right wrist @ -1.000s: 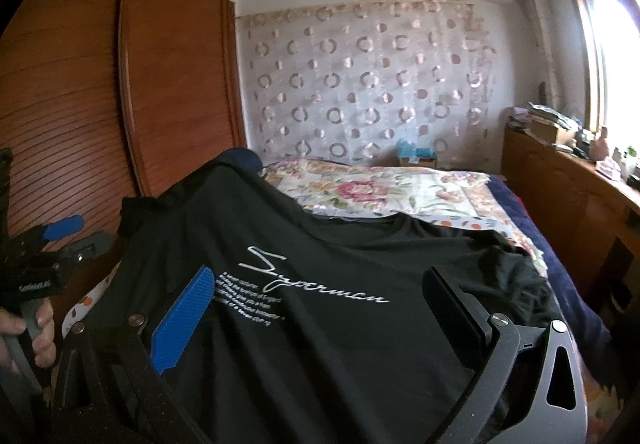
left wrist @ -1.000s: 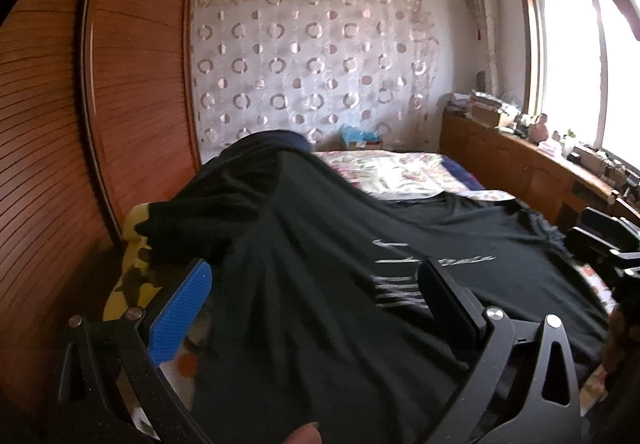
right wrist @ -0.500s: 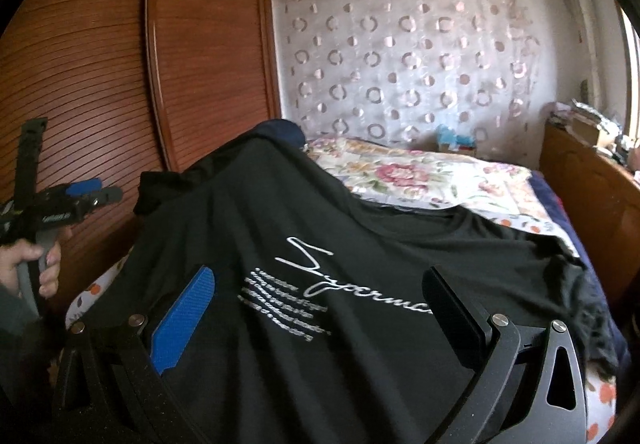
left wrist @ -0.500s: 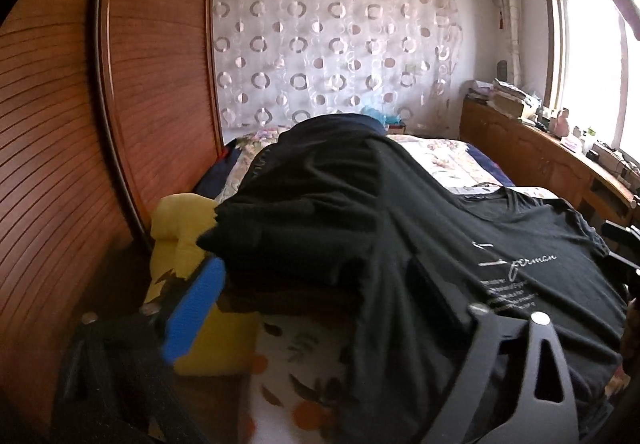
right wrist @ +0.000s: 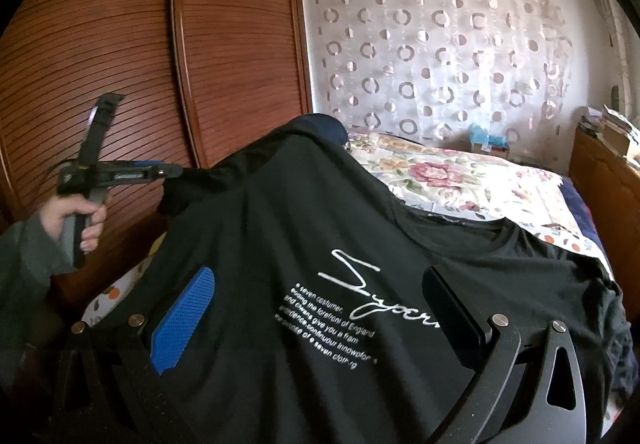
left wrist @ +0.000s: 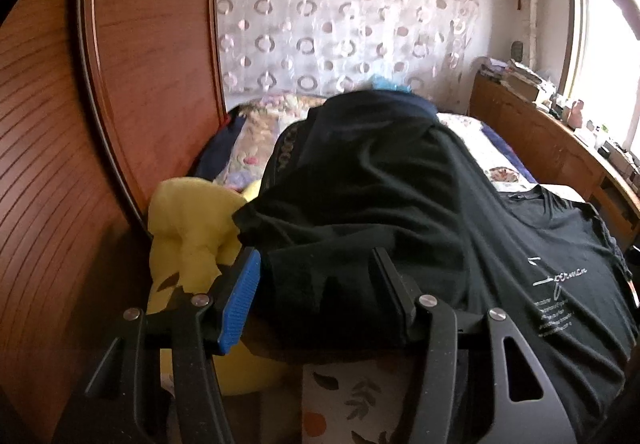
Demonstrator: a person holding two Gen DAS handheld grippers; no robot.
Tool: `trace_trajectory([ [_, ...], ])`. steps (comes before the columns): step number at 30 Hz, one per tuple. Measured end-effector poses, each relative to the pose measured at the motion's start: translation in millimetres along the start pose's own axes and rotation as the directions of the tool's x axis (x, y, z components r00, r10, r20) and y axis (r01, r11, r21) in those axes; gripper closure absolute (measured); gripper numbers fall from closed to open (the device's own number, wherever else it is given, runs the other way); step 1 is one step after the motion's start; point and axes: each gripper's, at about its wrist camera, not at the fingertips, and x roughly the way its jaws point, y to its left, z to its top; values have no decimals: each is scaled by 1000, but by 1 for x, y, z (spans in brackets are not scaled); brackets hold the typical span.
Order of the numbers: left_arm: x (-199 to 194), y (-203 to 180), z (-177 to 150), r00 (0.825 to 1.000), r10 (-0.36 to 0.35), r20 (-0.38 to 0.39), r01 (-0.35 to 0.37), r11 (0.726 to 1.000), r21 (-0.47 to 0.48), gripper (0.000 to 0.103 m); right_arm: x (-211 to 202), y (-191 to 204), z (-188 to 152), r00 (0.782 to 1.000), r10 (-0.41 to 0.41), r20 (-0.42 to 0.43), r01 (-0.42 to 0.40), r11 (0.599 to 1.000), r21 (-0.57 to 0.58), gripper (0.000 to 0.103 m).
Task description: Fold small clothes
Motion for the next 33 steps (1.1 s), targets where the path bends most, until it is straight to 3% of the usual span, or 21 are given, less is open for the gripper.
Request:
trace_trajectory([
  [4, 6, 0, 3, 1000, 6, -25, -6, 1000, -4, 59, -1, -3, -7, 1000, -24, -4, 24, 1000, 1, 0],
  [6, 7, -1, 4, 1000, 1, -26, -2, 1000, -3, 87, -3, -8, -9, 1000, -25, -6, 25, 1000, 19, 0],
  [8, 3, -5, 5, 1000, -1, -16, 1, 1000, 13, 96, -4, -7, -9, 1000, -29, -3, 29, 999, 26, 0],
  [14, -19, -30, 26, 999, -25, 39, 21, 996, 91, 98, 8, -6, -3, 999, -45, -3, 45, 998, 44, 0],
  [19, -46, -77, 58, 989, -108, 104, 91, 983, 162, 98, 4, -5, -2, 998, -64, 8, 64, 996, 55, 0],
  [24, -55, -136, 69, 978, -191, 86, 164, 955, 248, 97, -1, -13, -7, 996, -82, 16, 81, 993, 80, 0],
  [26, -60, -148, 68, 974, -214, 79, 185, 944, 273, 92, -1, -10, -10, 996, -86, 10, 85, 993, 85, 0],
  [29, -73, -148, 64, 958, -272, 90, 238, 931, 277, 58, 2, -4, -9, 996, -94, -1, 94, 992, 82, 0],
  [31, -84, -143, 62, 954, -281, 108, 244, 931, 271, 50, 3, -1, -7, 996, -94, -2, 94, 992, 84, 0],
  [33, -93, -134, 62, 952, -279, 128, 237, 934, 268, 33, 5, 3, -5, 996, -90, 0, 90, 992, 88, 0],
])
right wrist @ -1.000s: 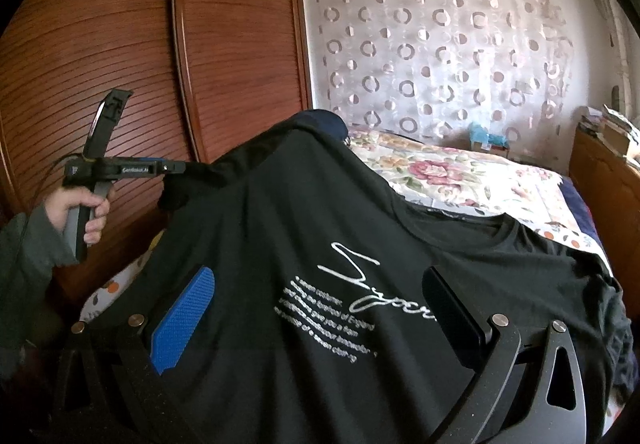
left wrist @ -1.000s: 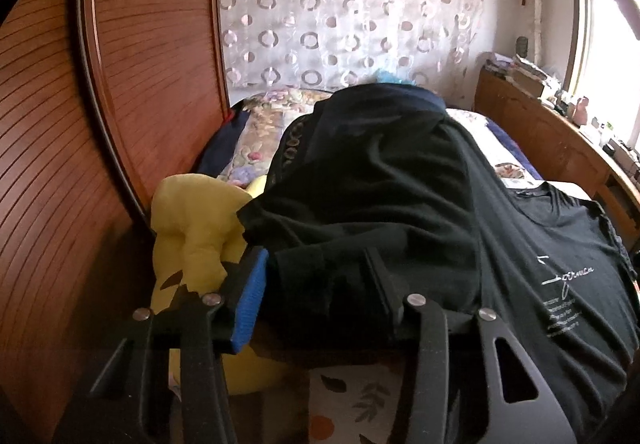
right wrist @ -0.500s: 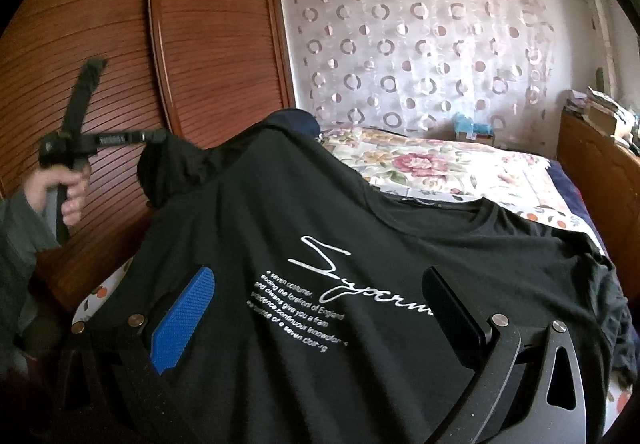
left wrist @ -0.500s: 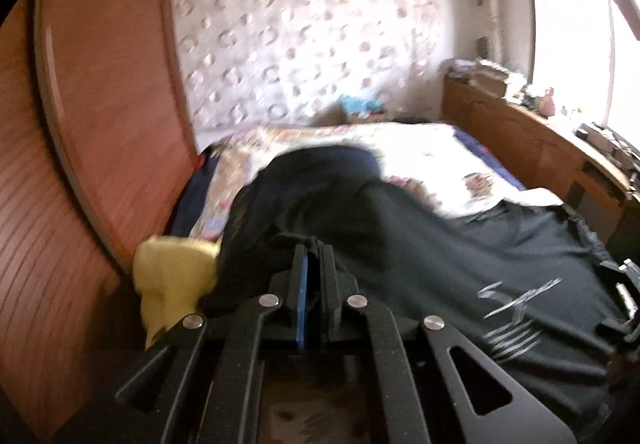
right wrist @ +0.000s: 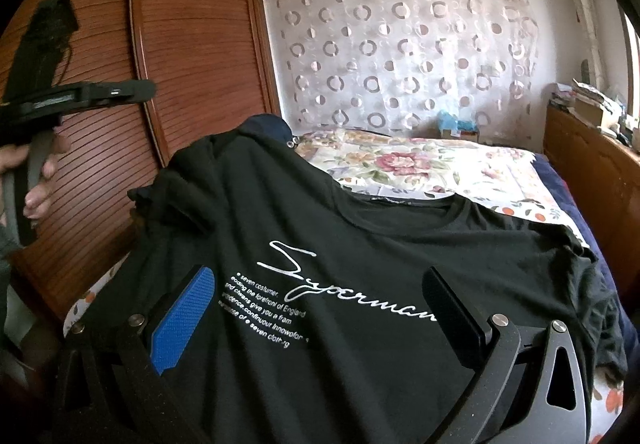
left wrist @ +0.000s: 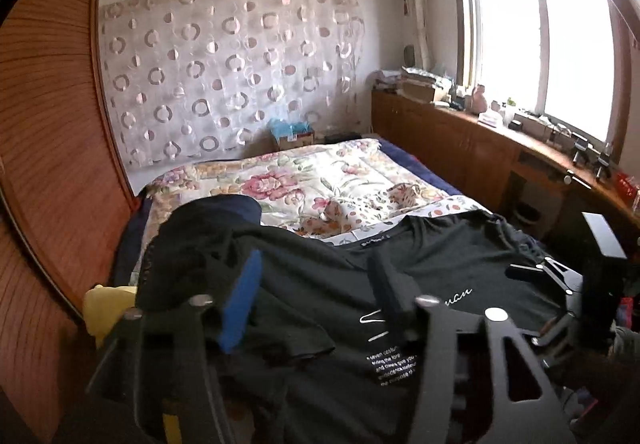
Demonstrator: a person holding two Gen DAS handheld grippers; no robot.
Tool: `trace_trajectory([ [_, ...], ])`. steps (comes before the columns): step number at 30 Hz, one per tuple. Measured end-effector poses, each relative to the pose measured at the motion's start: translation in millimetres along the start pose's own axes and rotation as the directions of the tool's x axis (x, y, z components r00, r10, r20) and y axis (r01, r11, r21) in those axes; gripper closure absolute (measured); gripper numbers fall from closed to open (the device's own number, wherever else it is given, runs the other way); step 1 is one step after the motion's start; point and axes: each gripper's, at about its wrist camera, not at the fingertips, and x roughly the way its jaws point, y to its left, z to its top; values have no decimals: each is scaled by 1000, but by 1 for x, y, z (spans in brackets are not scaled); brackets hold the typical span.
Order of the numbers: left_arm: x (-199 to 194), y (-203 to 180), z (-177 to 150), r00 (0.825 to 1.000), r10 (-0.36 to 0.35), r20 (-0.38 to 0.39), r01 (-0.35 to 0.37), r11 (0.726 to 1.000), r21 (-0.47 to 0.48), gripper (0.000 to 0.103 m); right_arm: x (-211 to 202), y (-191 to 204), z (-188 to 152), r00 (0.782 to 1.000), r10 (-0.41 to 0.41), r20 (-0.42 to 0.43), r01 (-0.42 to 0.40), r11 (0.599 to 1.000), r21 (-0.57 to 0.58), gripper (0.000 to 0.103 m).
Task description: Fold small clothes
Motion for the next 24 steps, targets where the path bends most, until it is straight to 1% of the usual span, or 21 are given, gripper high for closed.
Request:
trace_trajectory([
  [2, -9, 7, -3, 1000, 21, 15, -21, 1000, -3, 25, 5, 4, 3, 1000, 10, -2, -10, 1000, -6, 0],
  [4, -20, 13, -9, 999, 38, 26, -38, 999, -11, 23, 10, 5, 6, 999, 31, -7, -31, 999, -22, 0],
  [6, -27, 20, -16, 998, 57, 34, -56, 998, -25, 21, 23, 13, 11, 997, 73, -21, -74, 996, -43, 0],
  [7, -30, 21, -19, 997, 62, 37, -61, 998, -30, 21, 27, 12, 14, 996, 91, -25, -92, 995, -47, 2],
  [10, -40, 31, -33, 995, 94, 45, -92, 995, -47, 20, 52, 28, 26, 987, 152, -45, -154, 986, -67, 8],
  [12, -46, 39, -45, 993, 107, 45, -104, 992, -66, 20, 67, 36, 36, 979, 195, -54, -199, 977, -76, 15],
  [14, -52, 48, -54, 992, 120, 45, -116, 990, -87, 20, 84, 46, 47, 969, 238, -67, -243, 966, -83, 26],
  [15, -54, 50, -59, 991, 129, 46, -124, 988, -94, 20, 94, 53, 52, 962, 261, -74, -267, 960, -89, 28],
  [17, -60, 58, -67, 988, 147, 49, -141, 983, -115, 20, 112, 66, 61, 950, 299, -87, -307, 946, -100, 39],
  [18, -60, 59, -70, 987, 150, 49, -143, 982, -123, 20, 124, 77, 66, 940, 328, -99, -337, 935, -107, 41],
  [21, -65, 69, -82, 986, 159, 41, -151, 977, -149, 20, 155, 94, 75, 915, 378, -142, -394, 913, -106, 50],
  [23, -67, 74, -90, 986, 165, 32, -158, 974, -163, 20, 173, 103, 78, 901, 397, -175, -417, 904, -93, 57],
  [24, -68, 76, -93, 986, 165, 30, -158, 973, -166, 20, 183, 109, 79, 896, 402, -189, -423, 902, -88, 59],
])
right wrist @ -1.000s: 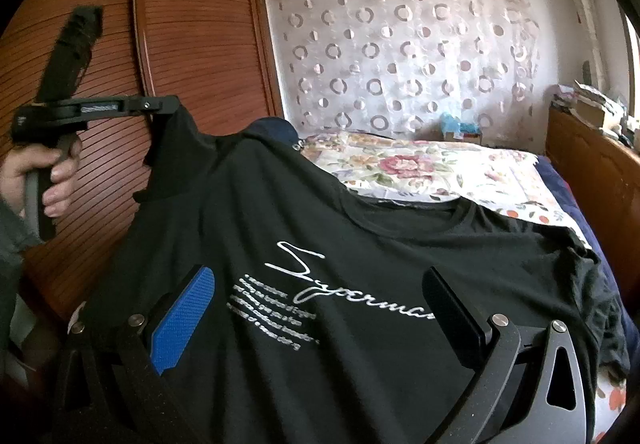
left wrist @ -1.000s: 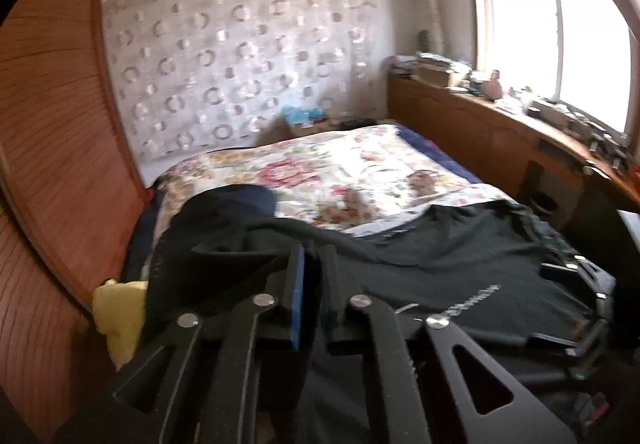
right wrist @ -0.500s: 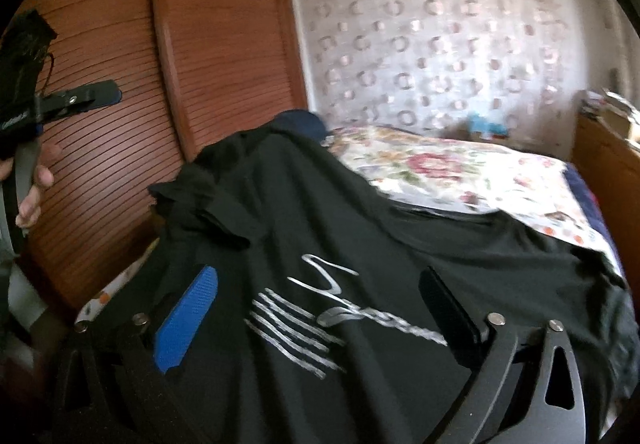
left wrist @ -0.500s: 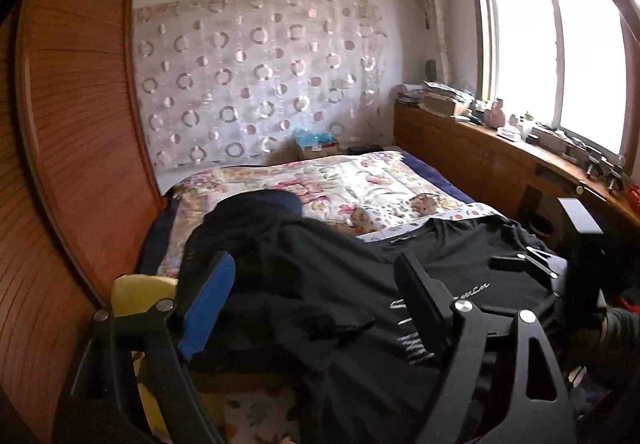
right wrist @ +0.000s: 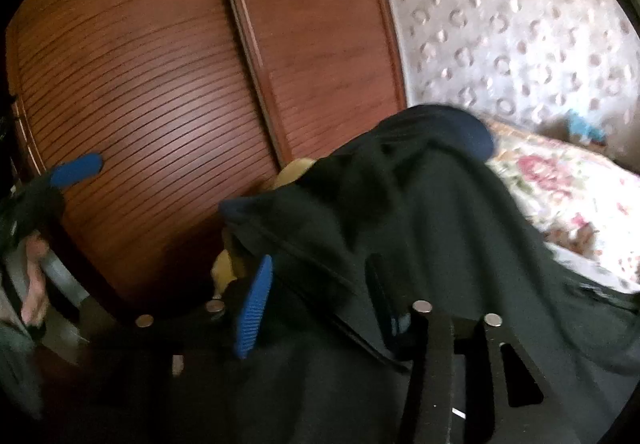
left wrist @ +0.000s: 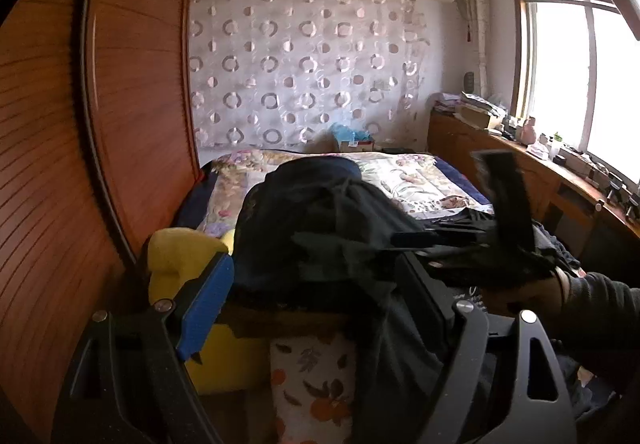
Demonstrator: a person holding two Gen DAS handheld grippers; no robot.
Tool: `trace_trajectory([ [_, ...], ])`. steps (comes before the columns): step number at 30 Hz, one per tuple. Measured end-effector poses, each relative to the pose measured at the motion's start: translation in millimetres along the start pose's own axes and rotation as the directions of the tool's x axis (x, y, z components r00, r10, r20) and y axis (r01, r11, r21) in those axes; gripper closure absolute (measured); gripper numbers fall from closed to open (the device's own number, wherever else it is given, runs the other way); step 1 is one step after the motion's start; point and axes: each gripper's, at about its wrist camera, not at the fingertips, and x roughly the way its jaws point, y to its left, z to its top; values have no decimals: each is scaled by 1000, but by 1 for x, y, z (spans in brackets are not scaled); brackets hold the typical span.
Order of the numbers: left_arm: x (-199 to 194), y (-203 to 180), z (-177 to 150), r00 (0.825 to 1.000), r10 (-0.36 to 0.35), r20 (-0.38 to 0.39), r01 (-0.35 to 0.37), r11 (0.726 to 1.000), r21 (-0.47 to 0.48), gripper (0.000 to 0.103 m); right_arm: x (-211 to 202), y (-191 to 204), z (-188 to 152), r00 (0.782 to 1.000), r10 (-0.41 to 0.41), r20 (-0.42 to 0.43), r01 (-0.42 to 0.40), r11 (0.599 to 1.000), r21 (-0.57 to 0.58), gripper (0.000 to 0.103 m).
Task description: Fold small clothes
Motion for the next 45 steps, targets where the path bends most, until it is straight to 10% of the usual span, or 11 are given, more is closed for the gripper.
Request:
trace_trajectory([
  [6, 2, 7, -12, 1000, 2, -16, -2, 1000, -10, 20, 50, 11, 18, 993, -80, -82, 75, 995, -66, 61],
  [9, 4, 9, -16, 1000, -3, -21, 3, 1000, -13, 20, 60, 11, 24, 991, -102, -86, 93, 990, -105, 102],
  [20, 14, 3, -25, 999, -35, -37, 35, 999, -20, 20, 22, 7, 38, 996, -64, 55, 70, 991, -115, 103],
  [22, 14, 1, -25, 998, -40, -37, 40, 999, -20, 20, 38, 6, 31, 998, -62, 14, 64, 992, -110, 97],
  [25, 15, -3, -27, 998, -44, -44, 44, 999, -16, 20, 61, -1, 24, 998, -56, -21, 54, 994, -96, 54],
  [30, 16, -5, -31, 997, -52, -55, 52, 999, -17, 20, 107, -2, 17, 993, -59, -102, 48, 993, -112, 50],
  [32, 17, -5, -32, 997, -53, -61, 52, 998, -18, 20, 116, 1, 17, 991, -82, -106, 64, 985, -161, 98],
  [45, 18, -11, -34, 995, -73, -73, 72, 997, -21, 20, 77, -60, 47, 983, -148, 107, 149, 989, -2, 101],
])
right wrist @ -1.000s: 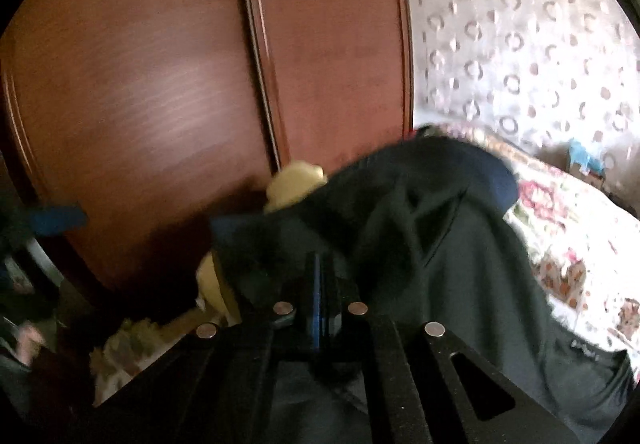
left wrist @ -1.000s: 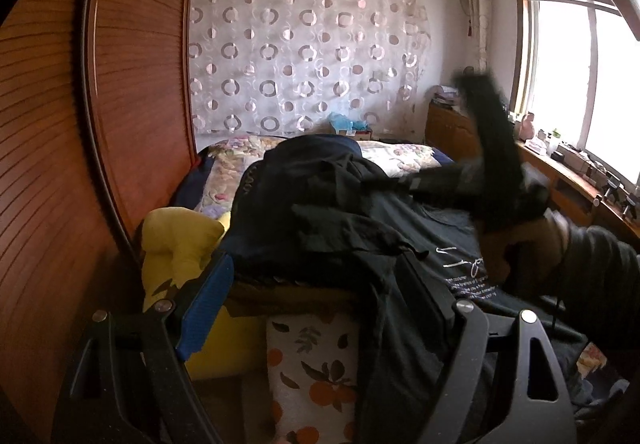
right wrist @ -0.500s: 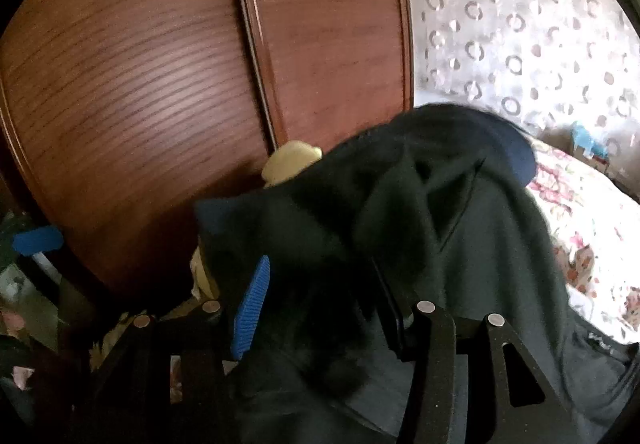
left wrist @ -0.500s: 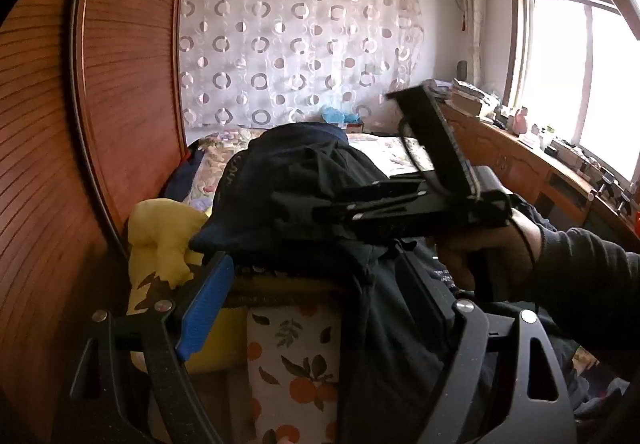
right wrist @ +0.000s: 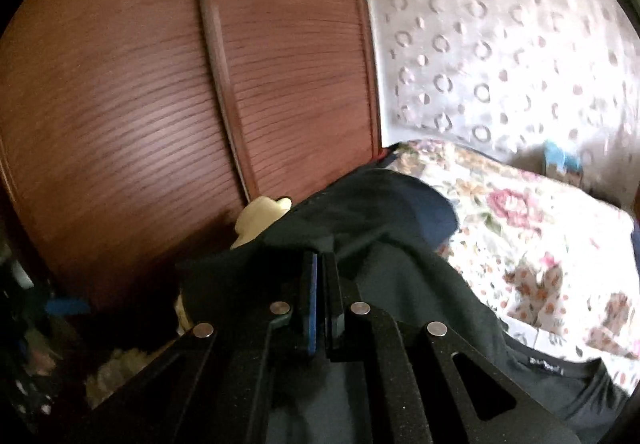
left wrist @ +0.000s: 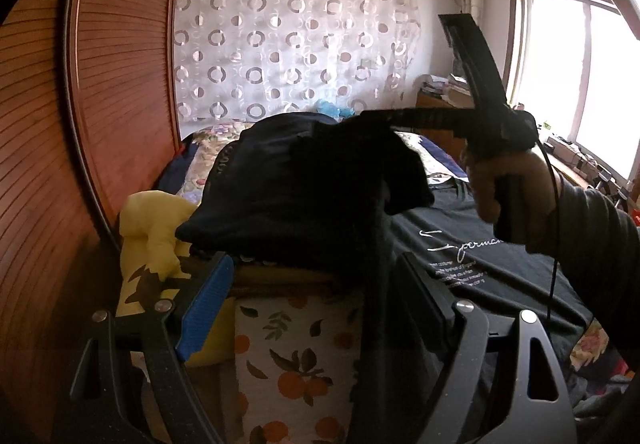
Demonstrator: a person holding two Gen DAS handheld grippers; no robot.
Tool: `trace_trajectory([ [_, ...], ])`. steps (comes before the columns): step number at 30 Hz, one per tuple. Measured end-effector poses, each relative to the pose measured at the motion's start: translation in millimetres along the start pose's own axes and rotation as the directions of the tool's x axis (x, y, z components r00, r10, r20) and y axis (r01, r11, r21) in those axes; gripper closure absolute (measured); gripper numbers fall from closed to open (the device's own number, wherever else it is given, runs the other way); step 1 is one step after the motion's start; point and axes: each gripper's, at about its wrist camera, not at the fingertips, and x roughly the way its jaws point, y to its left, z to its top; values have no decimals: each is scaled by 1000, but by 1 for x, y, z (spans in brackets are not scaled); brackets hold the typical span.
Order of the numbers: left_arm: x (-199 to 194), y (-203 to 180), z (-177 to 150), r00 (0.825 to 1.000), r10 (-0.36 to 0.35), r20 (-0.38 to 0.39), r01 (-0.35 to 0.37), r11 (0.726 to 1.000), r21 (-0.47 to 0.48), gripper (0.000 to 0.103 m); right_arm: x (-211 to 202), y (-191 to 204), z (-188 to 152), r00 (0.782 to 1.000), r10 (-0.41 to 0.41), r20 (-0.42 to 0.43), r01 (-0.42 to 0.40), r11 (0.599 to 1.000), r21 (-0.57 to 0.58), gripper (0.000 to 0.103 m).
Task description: Fold small clothes
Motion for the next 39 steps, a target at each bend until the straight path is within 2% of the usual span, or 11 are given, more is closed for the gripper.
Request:
trace_trajectory([
  [7, 4, -4, -1, 1000, -13, -9, 13, 1000, 5, 20, -9, -15, 0, 990, -137, 35, 133, 986, 99, 101],
  [12, 8, -9, -4, 1000, -25, -17, 25, 1000, 9, 20, -8, 18, -15, 997, -68, -28, 69, 995, 69, 101],
  [13, 9, -10, -4, 999, -26, -18, 26, 1000, 9, 20, -5, 23, -19, 997, -59, -43, 61, 997, 54, 96],
  [16, 8, -13, -4, 999, -34, -18, 34, 999, 6, 20, 7, 41, -37, 997, -26, -67, 27, 1000, 9, 58],
  [17, 8, -14, -3, 999, -34, -18, 35, 999, 7, 20, 10, 44, -43, 997, -7, -74, 7, 1000, 10, 53],
  [24, 10, -18, -4, 999, -47, -24, 48, 999, 13, 20, 31, 50, -71, 987, 104, -123, -103, 995, 19, 53],
  [27, 13, -19, -5, 998, -50, -30, 50, 999, 10, 20, 47, 50, -68, 982, 88, -165, -93, 995, -26, 55],
  [29, 15, -20, -6, 998, -53, -35, 53, 999, 10, 20, 58, 46, -65, 978, 68, -199, -79, 996, -50, 96],
  [30, 15, -20, -6, 998, -55, -35, 55, 998, 9, 20, 60, 43, -65, 976, 66, -206, -78, 996, -51, 100],
  [34, 16, -21, -7, 997, -64, -39, 64, 998, 7, 20, 33, 27, -53, 988, 64, -142, -71, 997, -43, 102],
  [39, 22, -23, -10, 996, -71, -51, 71, 997, 1, 20, 9, -14, -38, 993, -89, -77, 93, 994, 59, 102],
])
